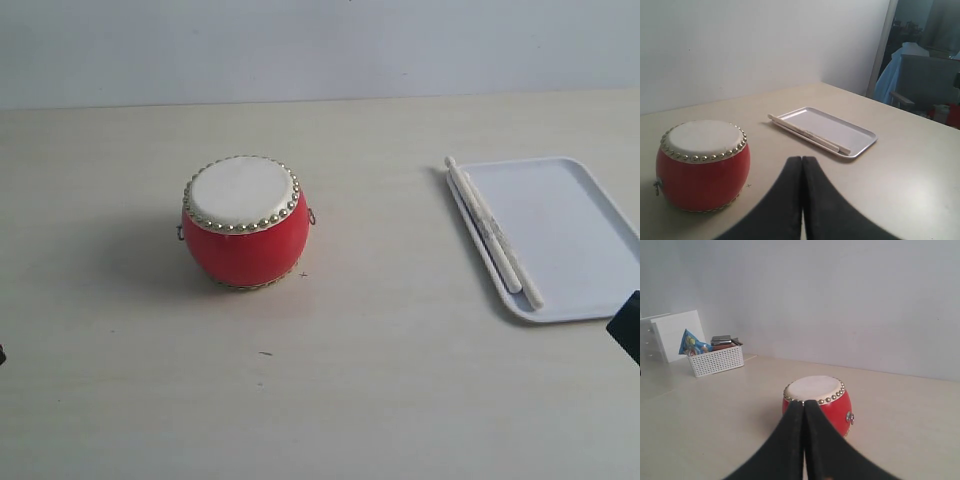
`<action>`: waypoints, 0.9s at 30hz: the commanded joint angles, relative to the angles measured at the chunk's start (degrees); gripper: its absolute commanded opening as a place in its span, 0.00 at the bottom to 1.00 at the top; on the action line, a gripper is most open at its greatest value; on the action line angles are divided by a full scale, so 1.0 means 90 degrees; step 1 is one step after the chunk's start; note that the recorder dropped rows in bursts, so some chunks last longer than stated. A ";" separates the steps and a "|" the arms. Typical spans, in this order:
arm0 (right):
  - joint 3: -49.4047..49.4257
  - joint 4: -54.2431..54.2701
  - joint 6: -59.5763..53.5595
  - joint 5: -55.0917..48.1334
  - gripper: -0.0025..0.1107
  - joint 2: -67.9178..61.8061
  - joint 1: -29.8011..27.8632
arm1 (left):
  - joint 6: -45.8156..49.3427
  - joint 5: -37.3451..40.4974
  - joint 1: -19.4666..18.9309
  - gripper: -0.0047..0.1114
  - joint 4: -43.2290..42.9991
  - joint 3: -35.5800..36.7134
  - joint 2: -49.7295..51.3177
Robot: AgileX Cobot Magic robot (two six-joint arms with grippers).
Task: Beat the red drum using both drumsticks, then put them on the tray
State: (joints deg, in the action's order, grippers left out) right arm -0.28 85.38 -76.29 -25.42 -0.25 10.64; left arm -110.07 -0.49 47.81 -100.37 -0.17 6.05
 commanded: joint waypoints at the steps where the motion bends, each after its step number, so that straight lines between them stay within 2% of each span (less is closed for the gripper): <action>1: 0.0031 -0.0050 0.0012 0.0003 0.02 0.0028 0.0000 | 0.0006 -0.0029 0.0013 0.04 0.0047 0.0019 -0.0010; 18: 0.0031 -0.0050 0.0012 0.0003 0.02 0.0028 0.0000 | 0.0055 -0.0018 0.0013 0.04 0.0047 0.0019 -0.0010; 19: 0.0031 -0.0050 0.0012 0.0003 0.02 0.0028 0.0000 | 0.0237 -0.0003 0.0013 0.04 0.0322 -0.0001 -0.0010; 20: 0.0031 -0.0050 0.0012 0.0003 0.02 0.0028 0.0000 | 0.0658 0.0054 0.0013 0.04 0.0882 -0.0105 -0.0010; 21: 0.0031 -0.0050 0.0012 0.0003 0.02 0.0028 0.0000 | 0.1608 0.0143 0.0013 0.04 0.1863 -0.0217 -0.0010; 23: 0.0031 -0.0050 0.0012 0.0003 0.02 0.0028 0.0000 | 0.4591 0.0256 0.0013 0.04 0.4020 -0.0352 -0.0010; 24: 0.0031 -0.0050 0.0012 0.0003 0.02 0.0028 0.0000 | 0.6375 0.0313 0.0013 0.04 0.5790 -0.0397 -0.0010; 26: 0.0031 -0.0050 0.0012 0.0003 0.02 0.0028 0.0000 | 0.9554 0.0408 0.0013 0.04 0.8734 -0.0379 -0.0010; 27: 0.0031 -0.0050 0.0012 0.0003 0.02 0.0028 0.0000 | 1.0633 0.0477 0.0013 0.04 0.9729 -0.0348 -0.0010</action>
State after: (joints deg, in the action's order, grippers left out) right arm -0.28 85.17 -76.08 -25.42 -0.25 10.64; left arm -49.41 0.51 47.81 -45.32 -3.15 6.05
